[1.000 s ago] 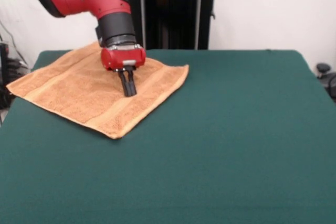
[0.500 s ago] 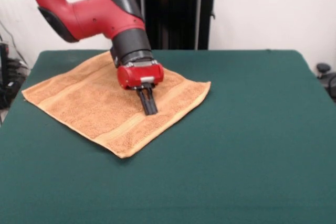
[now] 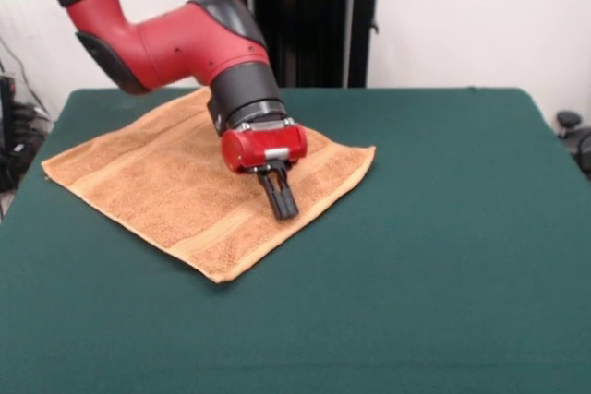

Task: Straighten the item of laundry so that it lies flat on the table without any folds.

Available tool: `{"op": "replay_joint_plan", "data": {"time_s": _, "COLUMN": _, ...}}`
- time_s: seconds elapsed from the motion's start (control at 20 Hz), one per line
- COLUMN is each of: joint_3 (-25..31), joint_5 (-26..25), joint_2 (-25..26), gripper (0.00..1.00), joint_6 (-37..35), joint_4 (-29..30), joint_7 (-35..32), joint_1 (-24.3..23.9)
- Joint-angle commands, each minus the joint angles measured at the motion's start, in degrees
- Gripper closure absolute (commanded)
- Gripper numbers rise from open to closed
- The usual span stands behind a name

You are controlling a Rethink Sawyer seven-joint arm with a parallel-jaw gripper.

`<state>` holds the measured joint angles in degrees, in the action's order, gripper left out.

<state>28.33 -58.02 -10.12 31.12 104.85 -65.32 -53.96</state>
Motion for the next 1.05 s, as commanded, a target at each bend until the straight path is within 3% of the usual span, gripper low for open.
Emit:
{"op": "replay_joint_plan", "data": {"time_s": 0.05, "joint_3": 7.87, "joint_5": 2.61, "joint_2": 0.55, "gripper": 1.00, "joint_6": -12.13, "joint_4": -9.04, "joint_7": -16.04, "joint_1": 2.14}}
{"op": "replay_joint_plan", "data": {"time_s": 0.45, "joint_3": 0.75, "joint_5": 13.81, "joint_2": -8.74, "gripper": 1.00, "joint_6": -15.37, "joint_4": -6.80, "joint_7": -12.16, "joint_1": 7.06}}
{"op": "replay_joint_plan", "data": {"time_s": 0.65, "joint_3": 1.26, "joint_5": 19.04, "joint_2": -18.08, "gripper": 1.00, "joint_6": -19.65, "joint_4": -1.45, "joint_7": -12.86, "joint_1": 7.01}}
{"op": "replay_joint_plan", "data": {"time_s": 0.8, "joint_3": -0.14, "joint_5": 24.11, "joint_2": -26.55, "gripper": 1.00, "joint_6": -26.97, "joint_4": 1.44, "joint_7": -11.85, "joint_1": 8.66}}
{"op": "replay_joint_plan", "data": {"time_s": 1.05, "joint_3": -0.41, "joint_5": 29.11, "joint_2": -35.44, "gripper": 1.00, "joint_6": -35.50, "joint_4": 4.72, "joint_7": -9.97, "joint_1": 9.64}}
